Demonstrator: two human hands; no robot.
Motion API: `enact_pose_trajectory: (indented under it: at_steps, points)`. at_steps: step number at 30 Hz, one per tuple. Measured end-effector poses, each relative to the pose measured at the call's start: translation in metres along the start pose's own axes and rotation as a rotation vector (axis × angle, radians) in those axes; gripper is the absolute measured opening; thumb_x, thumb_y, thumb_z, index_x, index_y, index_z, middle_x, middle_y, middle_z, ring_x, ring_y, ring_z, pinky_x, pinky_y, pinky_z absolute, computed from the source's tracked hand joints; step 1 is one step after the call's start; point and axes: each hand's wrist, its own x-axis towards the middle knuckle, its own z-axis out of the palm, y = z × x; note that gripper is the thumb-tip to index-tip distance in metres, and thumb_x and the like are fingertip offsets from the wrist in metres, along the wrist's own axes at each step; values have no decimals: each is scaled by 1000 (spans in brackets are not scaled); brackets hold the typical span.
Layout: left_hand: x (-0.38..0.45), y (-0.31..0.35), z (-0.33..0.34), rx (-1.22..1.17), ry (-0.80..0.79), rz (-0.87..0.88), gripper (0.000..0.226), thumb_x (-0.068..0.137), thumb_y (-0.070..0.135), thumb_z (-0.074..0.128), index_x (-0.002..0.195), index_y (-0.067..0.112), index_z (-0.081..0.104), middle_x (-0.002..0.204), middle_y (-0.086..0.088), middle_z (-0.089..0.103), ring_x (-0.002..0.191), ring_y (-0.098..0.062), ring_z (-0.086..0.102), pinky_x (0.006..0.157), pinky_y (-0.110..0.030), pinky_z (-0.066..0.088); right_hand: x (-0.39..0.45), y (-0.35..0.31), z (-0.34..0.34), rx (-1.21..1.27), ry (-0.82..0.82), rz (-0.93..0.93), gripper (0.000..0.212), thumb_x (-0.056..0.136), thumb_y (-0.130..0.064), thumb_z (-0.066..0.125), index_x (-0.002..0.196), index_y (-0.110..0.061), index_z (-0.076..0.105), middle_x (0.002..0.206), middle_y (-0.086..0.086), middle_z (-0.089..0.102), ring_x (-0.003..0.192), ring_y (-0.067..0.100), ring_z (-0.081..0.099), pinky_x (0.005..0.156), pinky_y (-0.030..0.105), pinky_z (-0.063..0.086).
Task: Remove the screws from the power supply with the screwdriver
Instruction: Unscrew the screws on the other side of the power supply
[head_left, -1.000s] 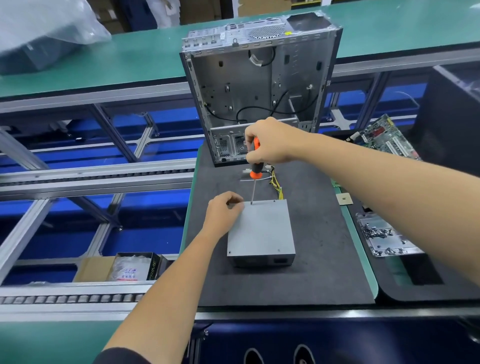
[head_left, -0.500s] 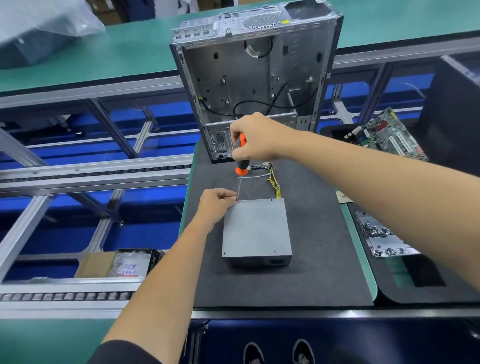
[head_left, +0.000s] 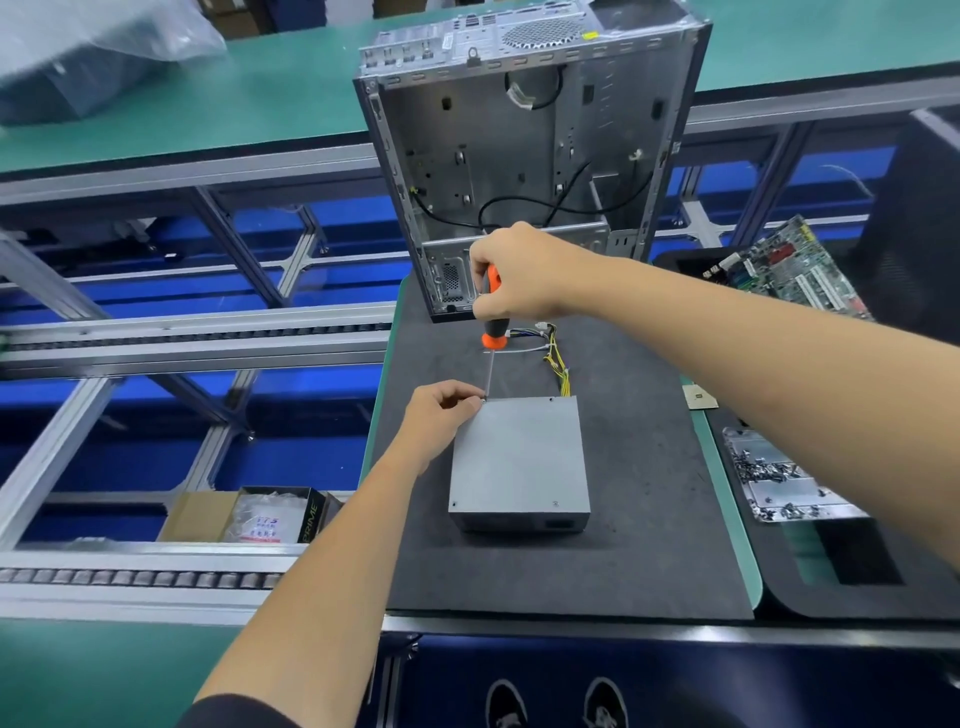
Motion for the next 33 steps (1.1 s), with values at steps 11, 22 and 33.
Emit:
enact_pose_trajectory:
  at_steps: [11,22,33]
  points:
    - [-3,-2,1,41,25,71,16,88,17,66,85,32,72,82,17,70,76,8,61,68,-9,44,3,0,1,13,7,10,13,75,-26,66,75,-17,56,81,3,63,77,23,57,51,26,34]
    - [-3,1,3,66,37,46,19,90,18,63,81,34,69,77,21,67,73,13,57,61,-2,40,3,-1,-4,34,33,46,12,76,-25,67,77,-16,58,72,-3,57,67,17,52,50,25,35]
    - [-4,2,2,90,18,58,22,91,17,61,80,35,67,82,18,66,77,8,57,68,-10,39,2,-4,0,-55,-5,-2,15,79,-26,64,81,-14,55,73,-2,52,75,22,51,50,25,31]
